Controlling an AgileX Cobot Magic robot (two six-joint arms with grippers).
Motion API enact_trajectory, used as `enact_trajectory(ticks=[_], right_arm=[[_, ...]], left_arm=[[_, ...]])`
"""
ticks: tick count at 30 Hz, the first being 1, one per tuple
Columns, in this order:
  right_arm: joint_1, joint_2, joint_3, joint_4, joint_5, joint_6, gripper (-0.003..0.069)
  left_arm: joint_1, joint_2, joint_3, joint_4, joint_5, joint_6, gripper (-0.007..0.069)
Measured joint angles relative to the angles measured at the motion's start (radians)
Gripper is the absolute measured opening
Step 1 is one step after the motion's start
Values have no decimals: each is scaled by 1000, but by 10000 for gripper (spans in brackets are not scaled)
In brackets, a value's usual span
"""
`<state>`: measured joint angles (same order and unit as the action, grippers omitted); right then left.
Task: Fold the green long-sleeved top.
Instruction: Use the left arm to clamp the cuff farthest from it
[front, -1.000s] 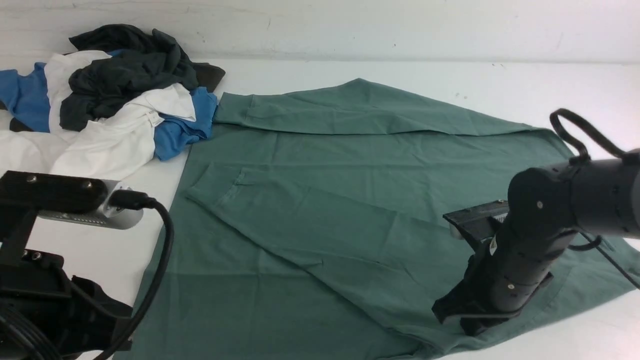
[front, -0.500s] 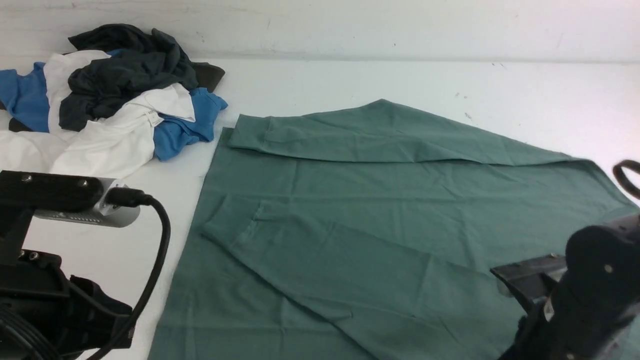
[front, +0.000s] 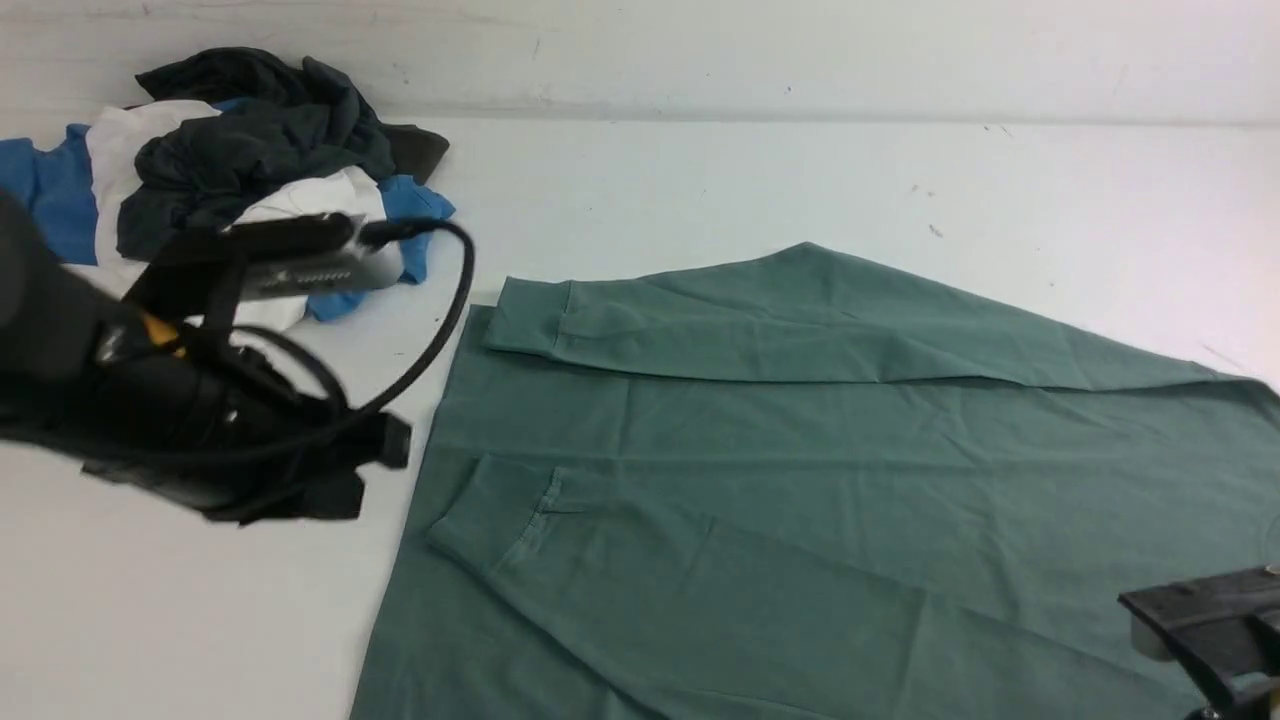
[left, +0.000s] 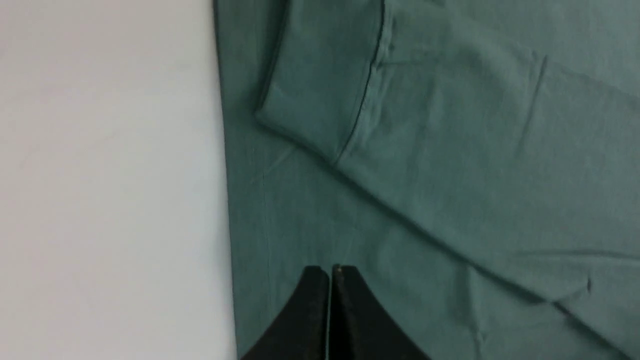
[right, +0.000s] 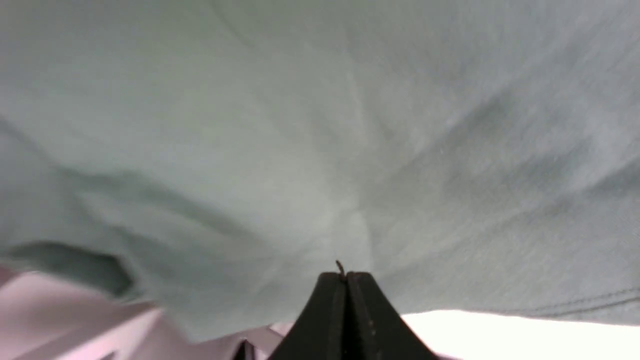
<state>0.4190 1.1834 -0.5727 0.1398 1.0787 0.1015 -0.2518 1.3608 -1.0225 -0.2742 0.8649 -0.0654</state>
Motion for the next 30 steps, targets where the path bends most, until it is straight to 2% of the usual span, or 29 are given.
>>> enact_trajectory(ticks=[1,6,10,17,21,30], right_arm=[[0,-4,-2,2,3,0,-10],[0,-126,-16,34,35,0,-10],[0,-207,-16,34,46,0,-10],[0,-248,-16,34,46,18,-10],[0,-248,-16,33,46,34,-10],[0,-248,-16,23,43,46,-10]], left_arm=[[0,9,0,0,-1,0,-4],[0,241,-254,16,-8,1,0],[0,436,-446,50,0,2,48],[0,690,-689,152,0,1,261],[0,793,-776,185,-62,-8,360],[0,941,-835,192,-148,-23,386]])
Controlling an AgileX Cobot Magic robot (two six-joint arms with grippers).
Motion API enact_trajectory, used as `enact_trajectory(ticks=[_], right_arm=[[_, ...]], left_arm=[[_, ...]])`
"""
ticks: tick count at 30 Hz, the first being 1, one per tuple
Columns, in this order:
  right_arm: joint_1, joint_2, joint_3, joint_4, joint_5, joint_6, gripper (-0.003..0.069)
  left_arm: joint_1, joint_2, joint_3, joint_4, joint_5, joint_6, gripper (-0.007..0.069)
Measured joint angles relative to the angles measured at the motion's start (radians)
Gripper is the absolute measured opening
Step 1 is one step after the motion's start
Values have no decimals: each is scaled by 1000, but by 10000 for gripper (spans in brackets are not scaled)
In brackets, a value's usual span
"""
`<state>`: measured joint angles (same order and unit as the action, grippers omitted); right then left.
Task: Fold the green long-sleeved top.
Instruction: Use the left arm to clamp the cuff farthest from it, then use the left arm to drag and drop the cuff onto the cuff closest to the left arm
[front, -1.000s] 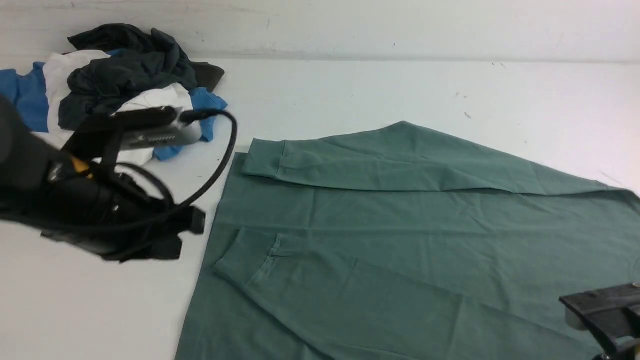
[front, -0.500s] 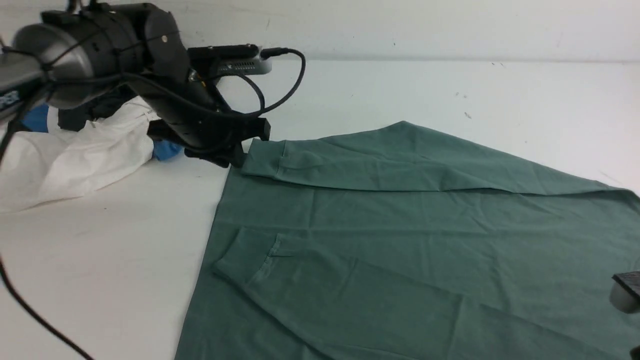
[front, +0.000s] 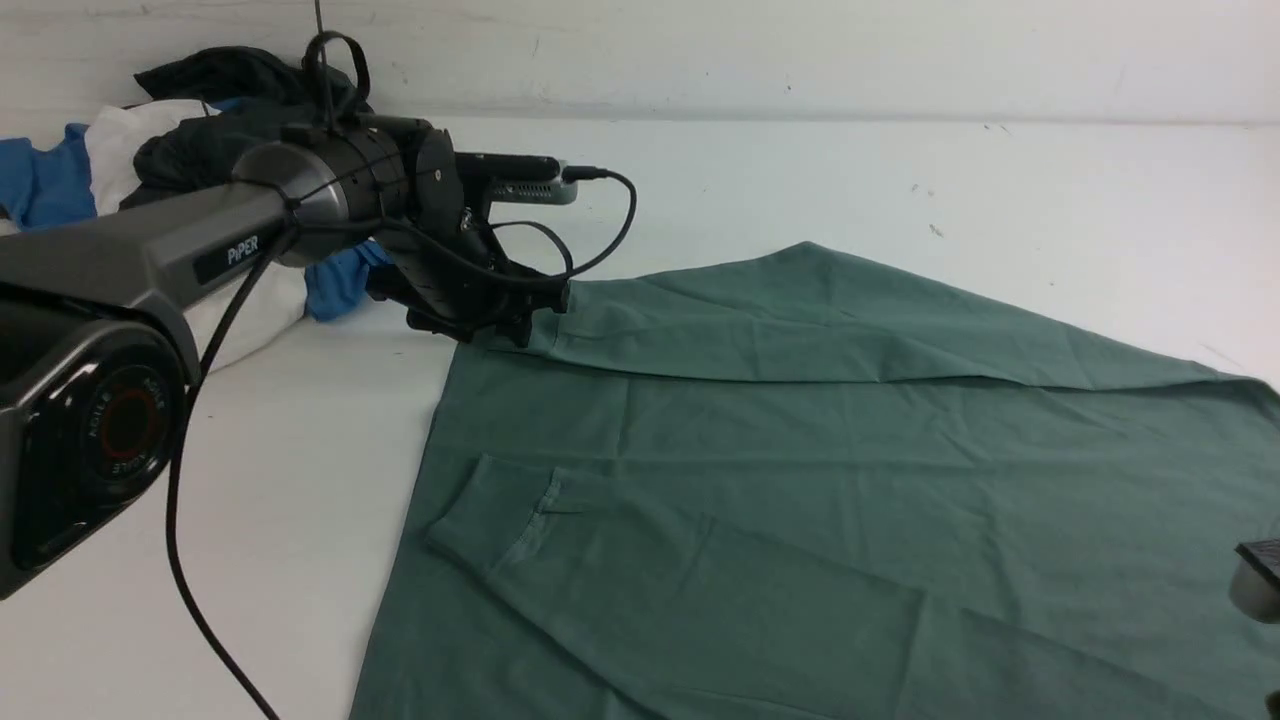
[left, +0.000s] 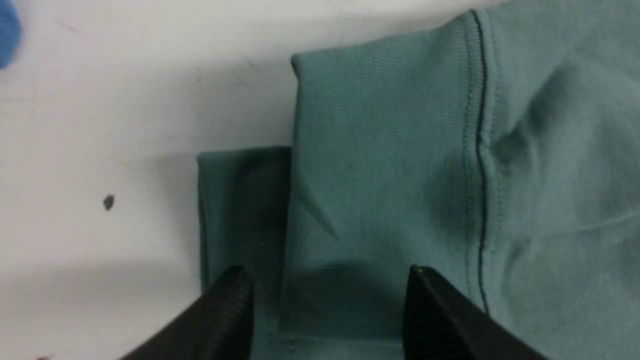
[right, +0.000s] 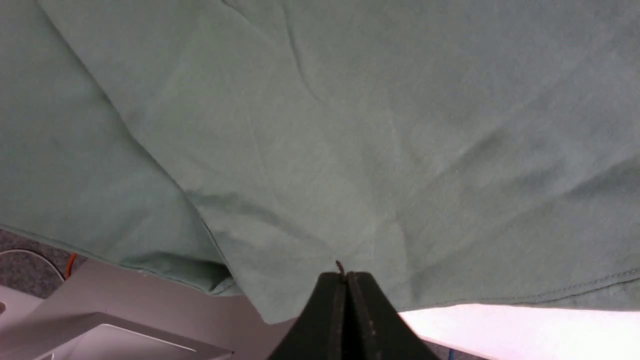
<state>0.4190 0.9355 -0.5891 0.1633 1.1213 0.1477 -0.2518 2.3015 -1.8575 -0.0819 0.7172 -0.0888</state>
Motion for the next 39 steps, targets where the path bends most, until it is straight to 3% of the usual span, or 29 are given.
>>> enact_trajectory(ticks=[5,9,11,12,15,18,29,34,39], right_arm=[[0,0,0,-7,-6,1,-10],[0,0,0,-11,-18,3,-10],[0,0,0,-13,-24,3,-10],[0,0,0,-13,-25,3,-10],[0,0,0,-13,-28,3,-10],[0,0,0,-13,-28,3,-10],[0,0,-12,-56,-24,22,-10],[0,1,-131,-198,9,97,-10],[-35,1,-229,-298,62,130,-10]], left_arm=[[0,5,-4,-22,-41,-16,384],[0,6,-8,-37,-47,-31,330],[0,11,-8,-45,-47,-33,230],[0,13,-8,-45,-47,-33,222],[2,21,-8,-45,-45,-33,64],[6,19,-8,-46,-29,-33,12],[9,-181,-90,-77,273,2,-4],[9,-289,-98,-117,479,27,-4],[1,-334,-76,-121,515,28,-4]])
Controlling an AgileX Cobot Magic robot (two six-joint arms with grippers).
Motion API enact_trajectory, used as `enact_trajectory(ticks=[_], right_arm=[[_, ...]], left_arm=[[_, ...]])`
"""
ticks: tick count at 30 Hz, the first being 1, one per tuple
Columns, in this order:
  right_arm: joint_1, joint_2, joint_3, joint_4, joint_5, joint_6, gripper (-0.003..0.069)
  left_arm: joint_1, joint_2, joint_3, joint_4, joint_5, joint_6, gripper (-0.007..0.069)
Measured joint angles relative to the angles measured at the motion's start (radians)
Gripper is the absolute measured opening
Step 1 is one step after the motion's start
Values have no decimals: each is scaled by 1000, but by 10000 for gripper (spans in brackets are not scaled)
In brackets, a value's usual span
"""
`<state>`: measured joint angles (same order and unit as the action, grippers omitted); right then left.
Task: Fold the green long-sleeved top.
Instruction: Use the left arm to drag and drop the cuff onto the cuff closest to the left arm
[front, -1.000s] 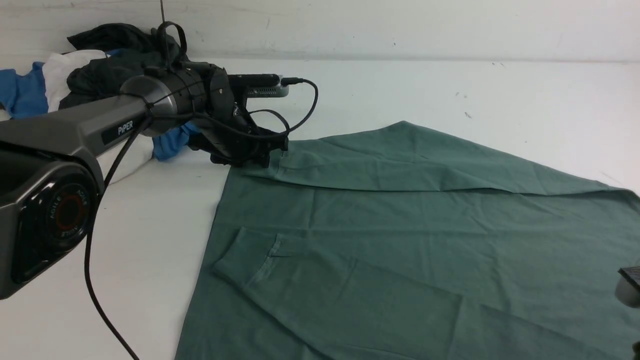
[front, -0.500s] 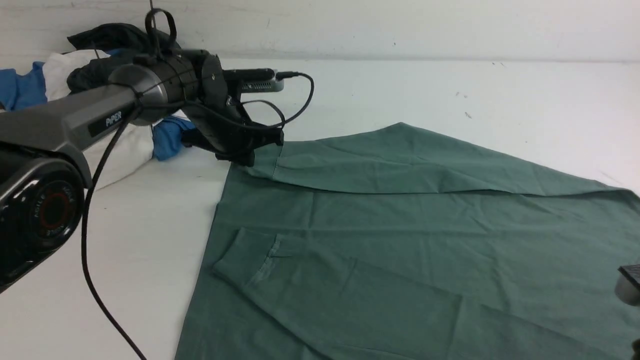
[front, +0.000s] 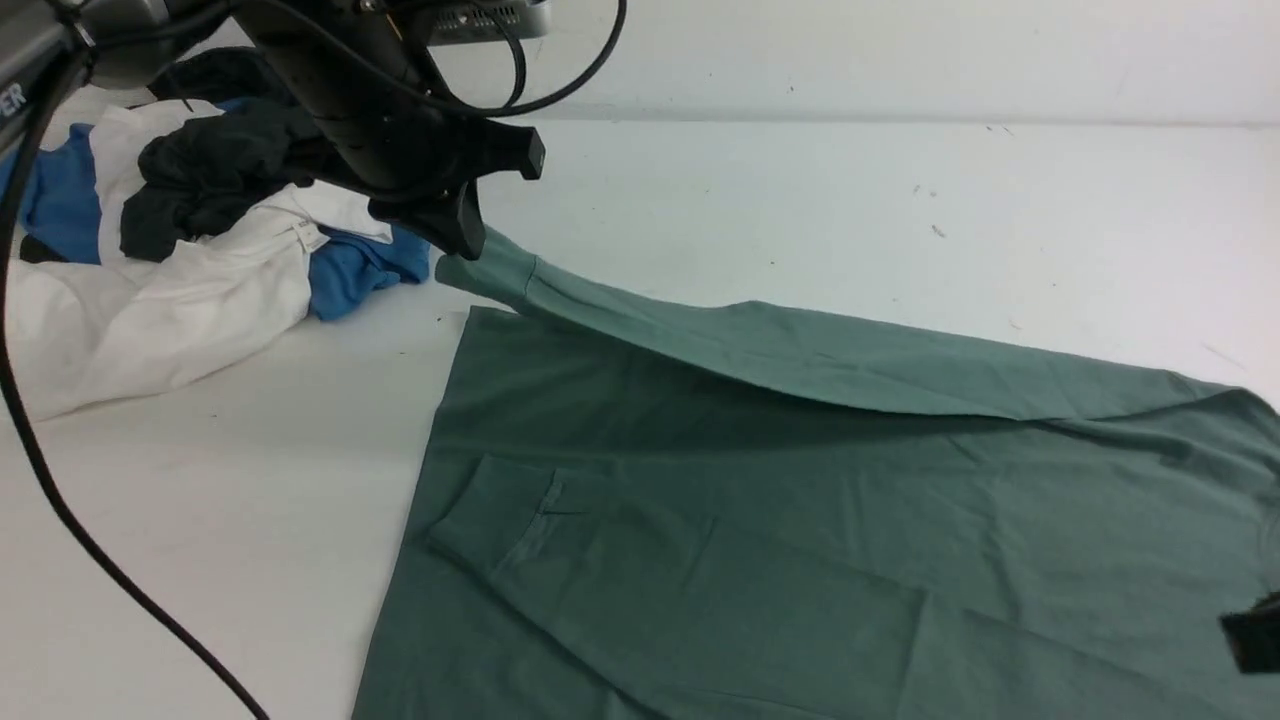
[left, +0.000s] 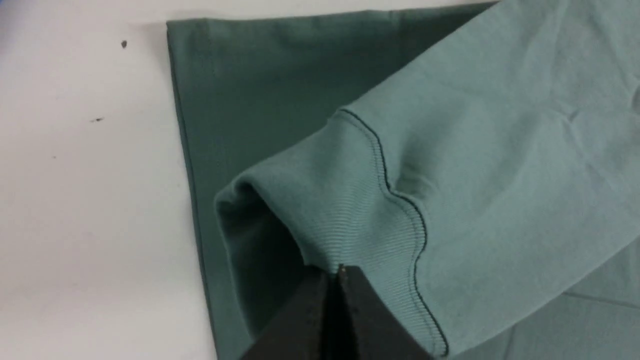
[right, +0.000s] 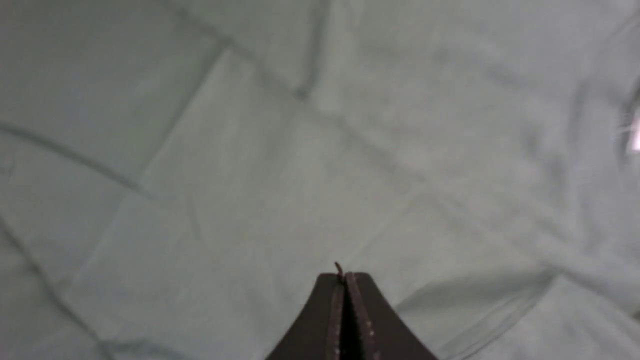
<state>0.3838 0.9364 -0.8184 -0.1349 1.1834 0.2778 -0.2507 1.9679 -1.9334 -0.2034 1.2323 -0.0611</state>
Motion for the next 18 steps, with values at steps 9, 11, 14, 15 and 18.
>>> enact_trajectory(ticks=[9,11,14,15,18], right_arm=[[-125,0,-11,-13,53,-40,-10],[-130,0,-11,-8,53,-48,-10],[-133,0,-11,25,53,-84,-10],[-133,0,-11,32,53,-97,-10],[-133,0,-5,52,45,-118,-10]], left_arm=[[-56,-202,350,3,0,-3,-4],[-72,-233,446,7,0,-9,-4],[-82,-271,608,38,-1,-40,-4],[-82,-277,635,45,-5,-44,-4],[-82,-295,703,52,-32,-51,-4]])
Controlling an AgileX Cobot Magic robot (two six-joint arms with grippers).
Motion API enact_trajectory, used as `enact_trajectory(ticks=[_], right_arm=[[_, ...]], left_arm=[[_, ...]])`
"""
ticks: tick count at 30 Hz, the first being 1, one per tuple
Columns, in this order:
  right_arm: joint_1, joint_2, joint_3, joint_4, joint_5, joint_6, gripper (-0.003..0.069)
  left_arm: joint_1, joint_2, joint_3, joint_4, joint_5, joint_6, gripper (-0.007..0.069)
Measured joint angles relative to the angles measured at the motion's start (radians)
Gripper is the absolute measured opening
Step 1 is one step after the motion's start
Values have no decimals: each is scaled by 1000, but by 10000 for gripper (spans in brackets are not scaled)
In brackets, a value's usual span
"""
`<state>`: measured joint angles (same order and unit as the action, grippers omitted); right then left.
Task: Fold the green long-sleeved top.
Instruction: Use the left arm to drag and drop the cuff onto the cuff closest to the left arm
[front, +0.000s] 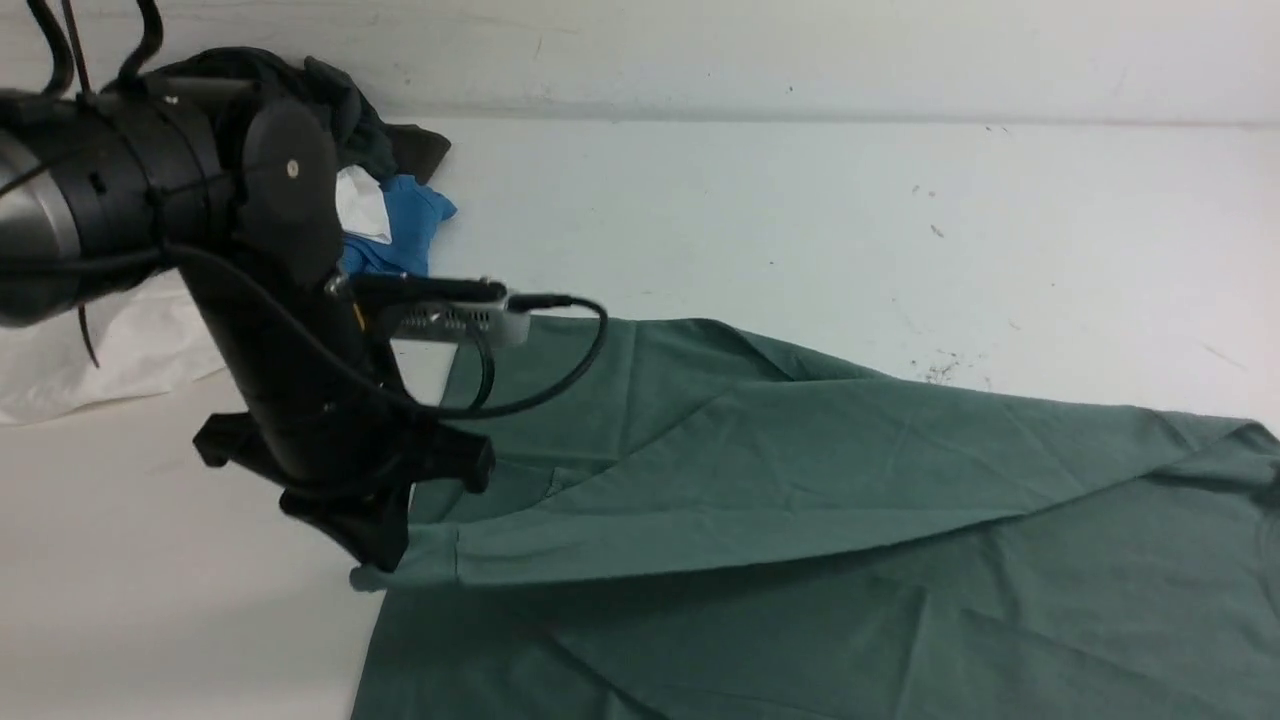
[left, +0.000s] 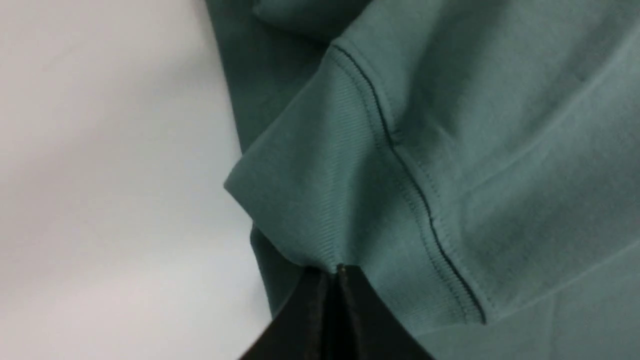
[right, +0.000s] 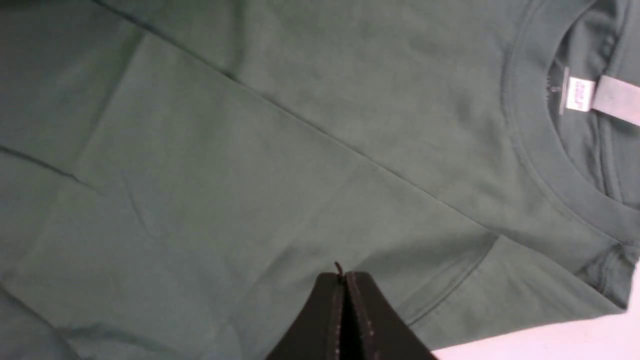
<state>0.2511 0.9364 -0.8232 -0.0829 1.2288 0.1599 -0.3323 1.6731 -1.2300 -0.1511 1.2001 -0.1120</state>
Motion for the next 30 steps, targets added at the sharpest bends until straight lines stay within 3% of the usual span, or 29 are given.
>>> enact_trajectory(ticks=[10,16,21,30], right_arm=[[0,0,14,20,-12,-18,-10],[0,0,14,20,-15,-20,-10],[0,3,14,24,-17,-21,-10],[0,197,-140,89,14,-81,-10]], left_arm=[[-55,-36,45,12,1,-4,-4],[-136,-124,46,102,9,-78,-4],[-139,-115,47,178,10,-130,-4],[-139,-30,48,177,9,-142,-4]])
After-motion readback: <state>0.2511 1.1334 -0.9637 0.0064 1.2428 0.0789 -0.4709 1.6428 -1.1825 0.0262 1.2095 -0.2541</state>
